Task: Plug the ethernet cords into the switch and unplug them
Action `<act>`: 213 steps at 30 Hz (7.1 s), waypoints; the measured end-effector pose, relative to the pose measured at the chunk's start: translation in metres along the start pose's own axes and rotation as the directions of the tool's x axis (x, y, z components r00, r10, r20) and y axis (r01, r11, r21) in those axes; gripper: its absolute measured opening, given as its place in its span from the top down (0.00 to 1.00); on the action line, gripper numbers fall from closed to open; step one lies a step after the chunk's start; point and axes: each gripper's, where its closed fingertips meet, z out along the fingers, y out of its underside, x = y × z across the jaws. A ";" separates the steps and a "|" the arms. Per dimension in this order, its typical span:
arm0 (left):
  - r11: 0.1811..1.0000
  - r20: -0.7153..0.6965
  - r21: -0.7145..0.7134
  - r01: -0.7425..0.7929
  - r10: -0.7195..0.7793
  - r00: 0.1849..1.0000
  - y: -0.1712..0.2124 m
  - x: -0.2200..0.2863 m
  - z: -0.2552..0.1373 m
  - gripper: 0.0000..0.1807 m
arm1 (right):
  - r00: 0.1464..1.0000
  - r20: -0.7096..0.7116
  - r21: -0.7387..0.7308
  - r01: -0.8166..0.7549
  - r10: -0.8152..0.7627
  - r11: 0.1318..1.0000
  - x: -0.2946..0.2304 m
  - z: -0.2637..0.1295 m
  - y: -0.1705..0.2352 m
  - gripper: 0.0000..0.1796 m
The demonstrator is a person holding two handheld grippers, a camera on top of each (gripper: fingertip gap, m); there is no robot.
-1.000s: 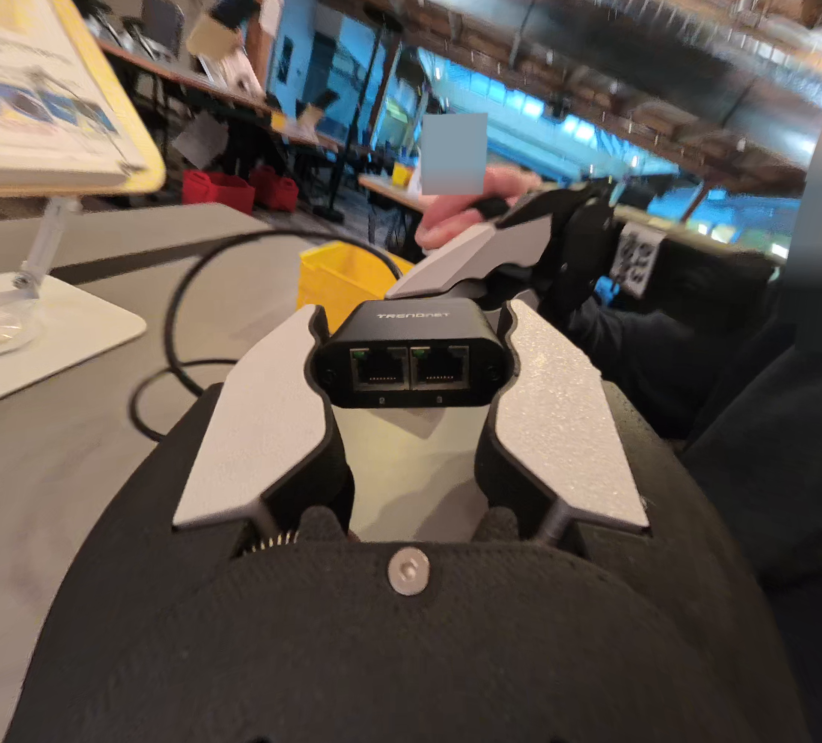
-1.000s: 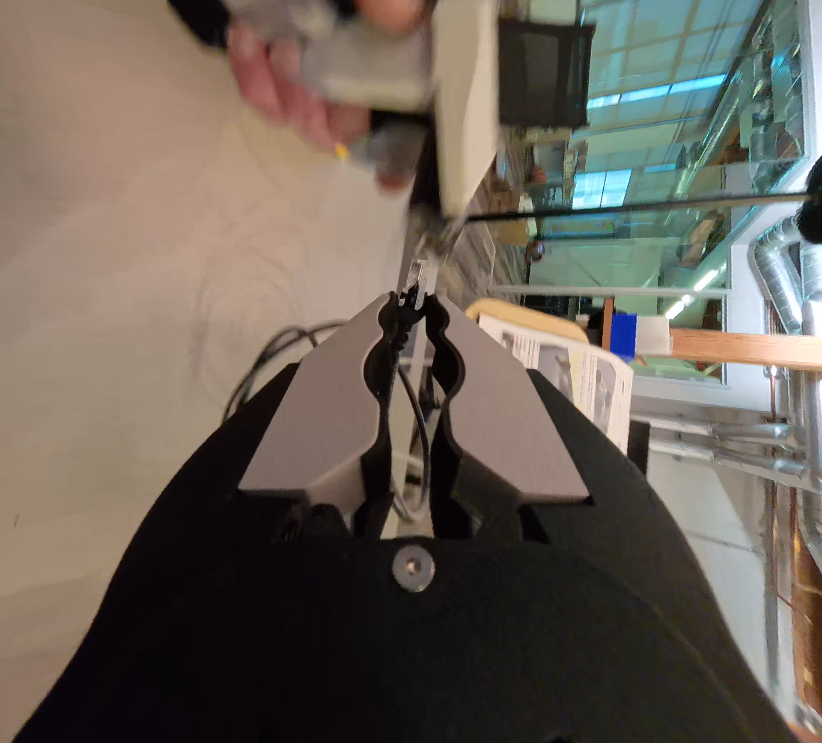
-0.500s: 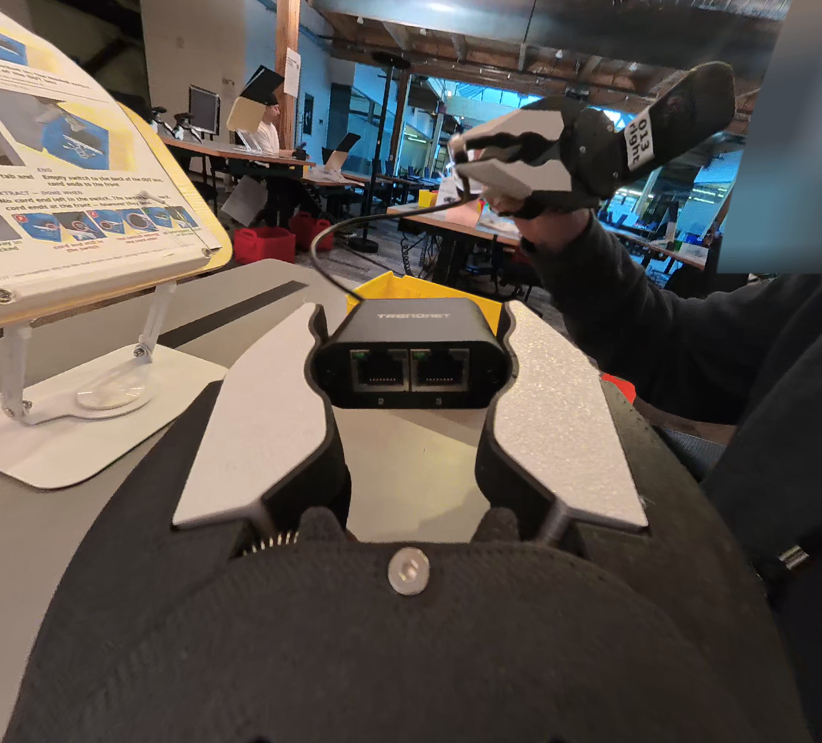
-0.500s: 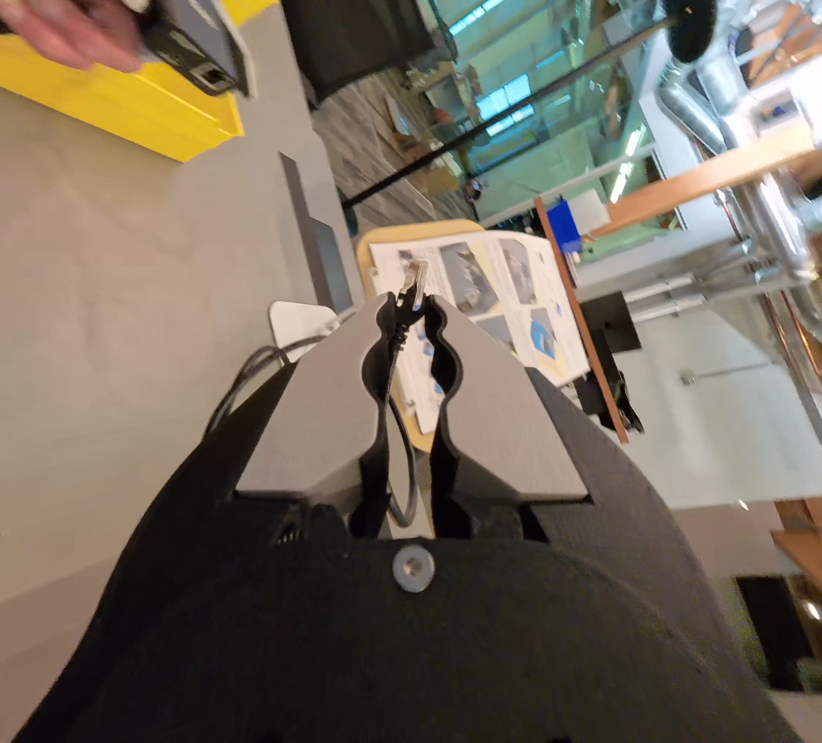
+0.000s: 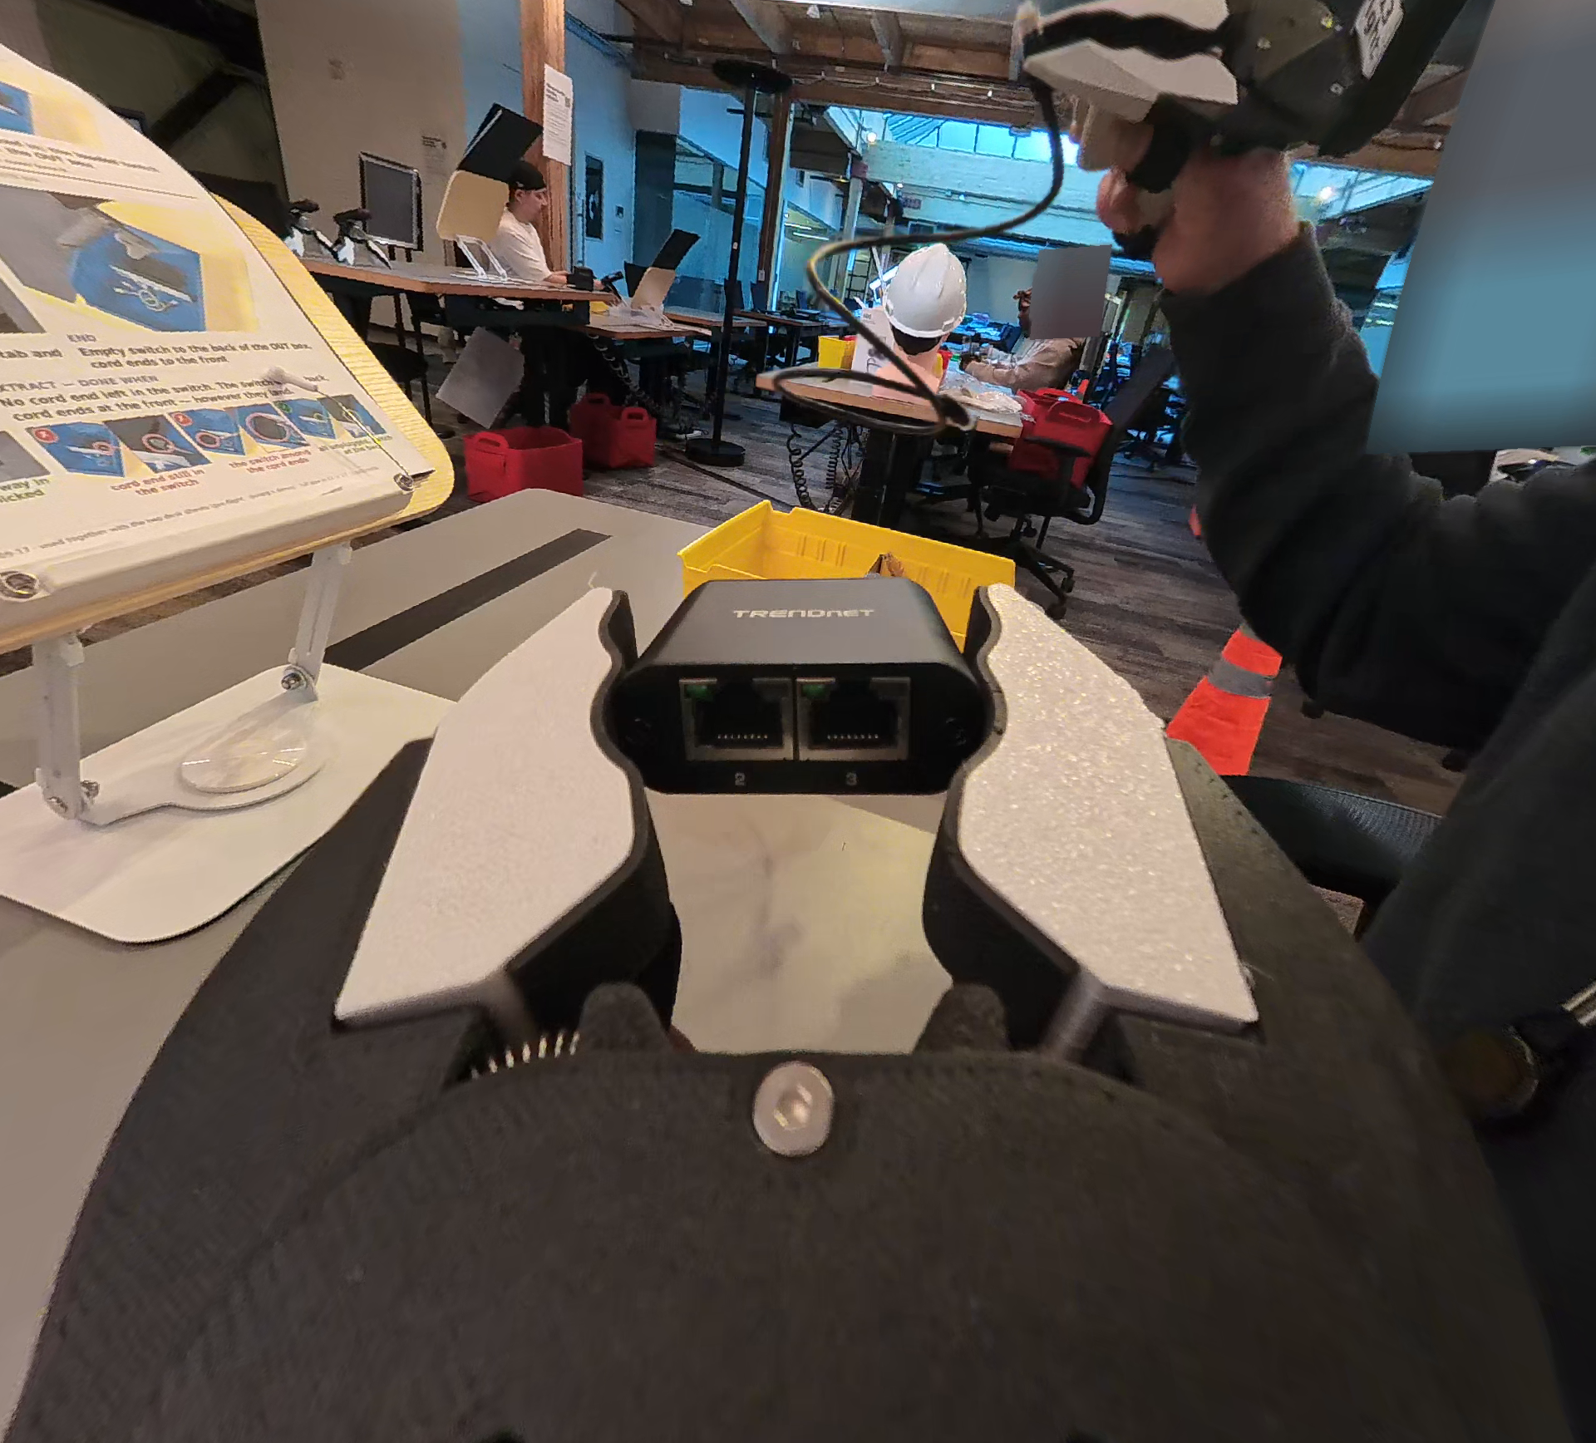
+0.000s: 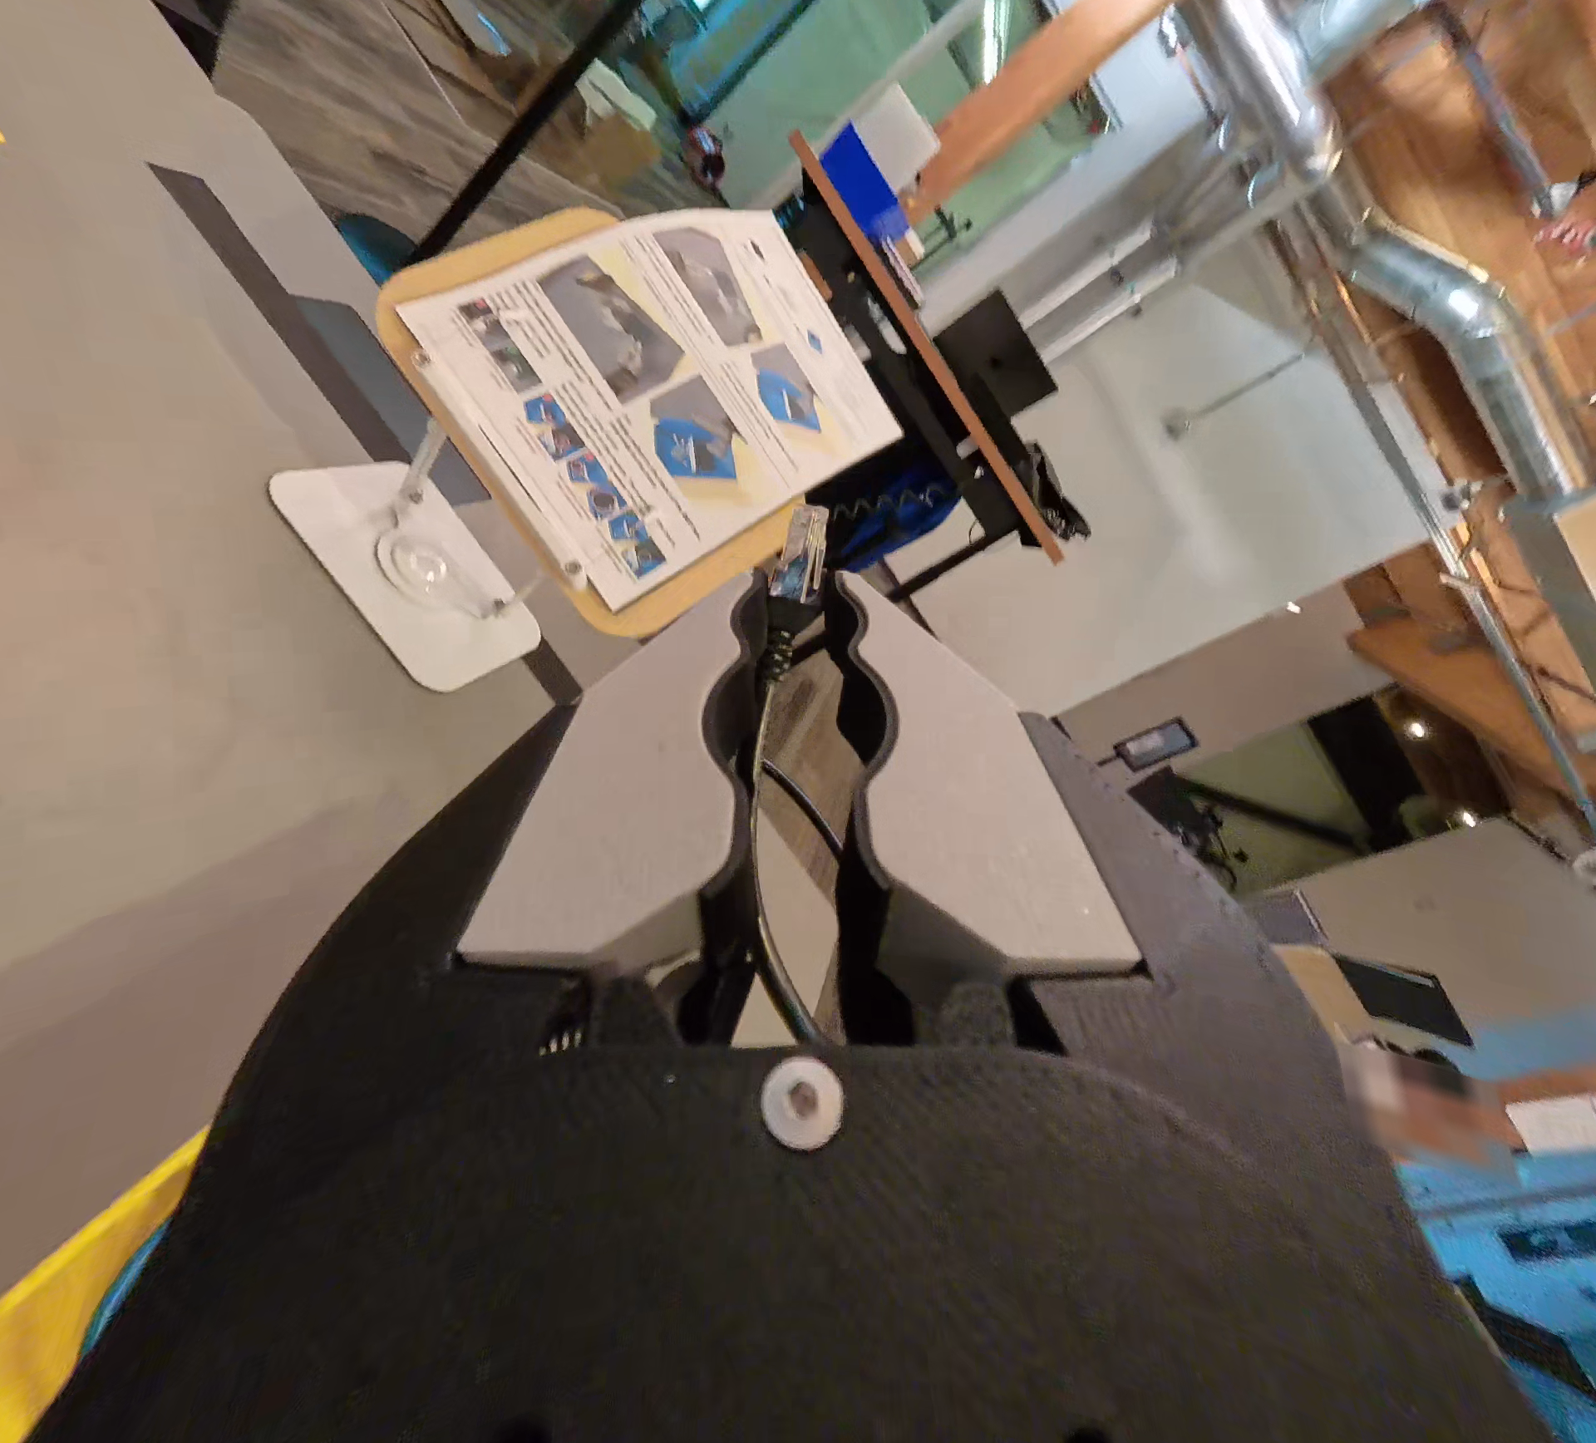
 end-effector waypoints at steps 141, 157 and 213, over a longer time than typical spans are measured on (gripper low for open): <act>0.921 0.625 -0.386 -0.048 0.299 0.721 -0.025 -0.098 -0.158 0.65 | 0.890 0.317 -0.844 0.106 0.328 0.527 -0.075 0.013 0.370 0.66; 0.710 0.877 -0.449 0.542 0.235 0.419 0.137 -0.124 -0.381 0.62 | 0.628 0.017 -0.833 -0.422 0.778 0.358 -0.134 -0.085 0.419 0.83; 0.978 0.896 -0.035 0.205 -0.060 0.440 -0.024 -0.072 -0.366 0.97 | 0.121 0.397 -0.625 -0.690 0.910 0.364 -0.504 0.195 -0.052 0.36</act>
